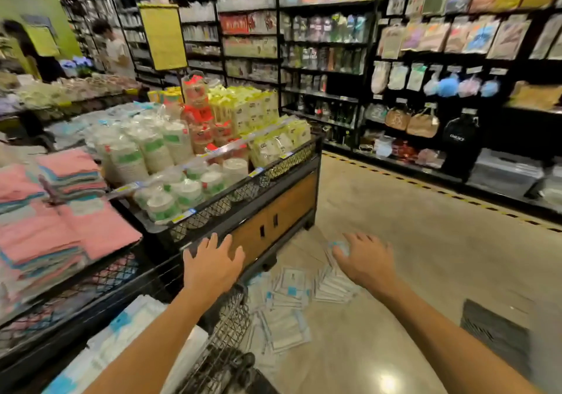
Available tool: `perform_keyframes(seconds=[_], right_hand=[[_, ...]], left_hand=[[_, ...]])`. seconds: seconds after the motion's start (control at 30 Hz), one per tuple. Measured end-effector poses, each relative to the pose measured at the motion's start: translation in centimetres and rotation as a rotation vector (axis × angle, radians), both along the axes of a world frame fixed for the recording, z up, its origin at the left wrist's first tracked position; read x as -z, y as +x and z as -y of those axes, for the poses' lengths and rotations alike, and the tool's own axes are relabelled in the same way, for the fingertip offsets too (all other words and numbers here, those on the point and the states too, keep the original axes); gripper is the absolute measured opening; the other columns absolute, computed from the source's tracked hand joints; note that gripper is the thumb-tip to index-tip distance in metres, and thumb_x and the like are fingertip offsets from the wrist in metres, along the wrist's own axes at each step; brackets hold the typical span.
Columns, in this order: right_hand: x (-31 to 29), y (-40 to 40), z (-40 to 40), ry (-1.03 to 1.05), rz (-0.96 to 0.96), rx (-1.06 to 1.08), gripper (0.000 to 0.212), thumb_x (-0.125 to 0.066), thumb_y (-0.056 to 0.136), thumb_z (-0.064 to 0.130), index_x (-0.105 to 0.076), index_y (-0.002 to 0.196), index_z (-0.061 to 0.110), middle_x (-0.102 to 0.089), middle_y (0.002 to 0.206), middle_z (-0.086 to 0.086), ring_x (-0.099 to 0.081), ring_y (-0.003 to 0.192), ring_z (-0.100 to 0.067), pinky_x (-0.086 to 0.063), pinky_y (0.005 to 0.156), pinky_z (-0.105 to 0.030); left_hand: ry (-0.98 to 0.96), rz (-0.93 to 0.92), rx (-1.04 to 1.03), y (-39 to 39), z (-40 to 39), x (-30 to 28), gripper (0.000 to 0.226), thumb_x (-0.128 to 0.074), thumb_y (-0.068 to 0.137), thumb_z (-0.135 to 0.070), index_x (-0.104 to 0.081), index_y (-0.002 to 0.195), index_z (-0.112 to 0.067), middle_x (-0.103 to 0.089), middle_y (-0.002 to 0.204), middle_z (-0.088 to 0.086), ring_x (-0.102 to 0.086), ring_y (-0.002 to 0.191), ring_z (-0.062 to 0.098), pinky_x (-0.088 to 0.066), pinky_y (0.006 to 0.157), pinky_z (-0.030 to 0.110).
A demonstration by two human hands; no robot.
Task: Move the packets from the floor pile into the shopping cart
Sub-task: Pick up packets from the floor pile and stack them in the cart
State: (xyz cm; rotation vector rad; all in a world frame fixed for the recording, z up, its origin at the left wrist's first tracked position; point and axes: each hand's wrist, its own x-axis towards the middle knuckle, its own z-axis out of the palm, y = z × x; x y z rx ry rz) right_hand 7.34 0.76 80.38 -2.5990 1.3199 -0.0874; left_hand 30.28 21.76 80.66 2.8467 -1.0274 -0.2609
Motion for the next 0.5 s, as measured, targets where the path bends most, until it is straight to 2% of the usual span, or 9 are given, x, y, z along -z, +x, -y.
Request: perform_keyframes(seconds=[0.23,0.5], right_hand=[[3.3,-7.8,7.4,0.011,-0.065,0.081,0.064,-0.036,0.1,0.062,-0.043,0.154,0.028,-0.046,0.158,0.0,-0.041,0.145,-0.025,-0.027,0.118,-0.055],[7.3,-8.9,14.2,0.069,-0.133,0.085,0.062,-0.035,0.102,0.061,-0.043,0.151,0.025,-0.049,0.153,-0.003,-0.046,0.14,-0.028,-0.031,0.116,-0.053]], left_hand=[[0.043,0.0,0.072,-4.7,7.5,4.1,0.066,-0.021,0.102,-0.062,-0.023,0.161,-0.031,-0.019,0.169,0.002,-0.017,0.155,0.026,-0.012,0.122,0.061],[0.147,-0.04,0.058,-4.3,11.9,8.8,0.07,-0.015,0.1,-0.065,-0.021,0.161,-0.031,-0.017,0.169,0.004,-0.014,0.156,0.027,-0.011,0.122,0.062]])
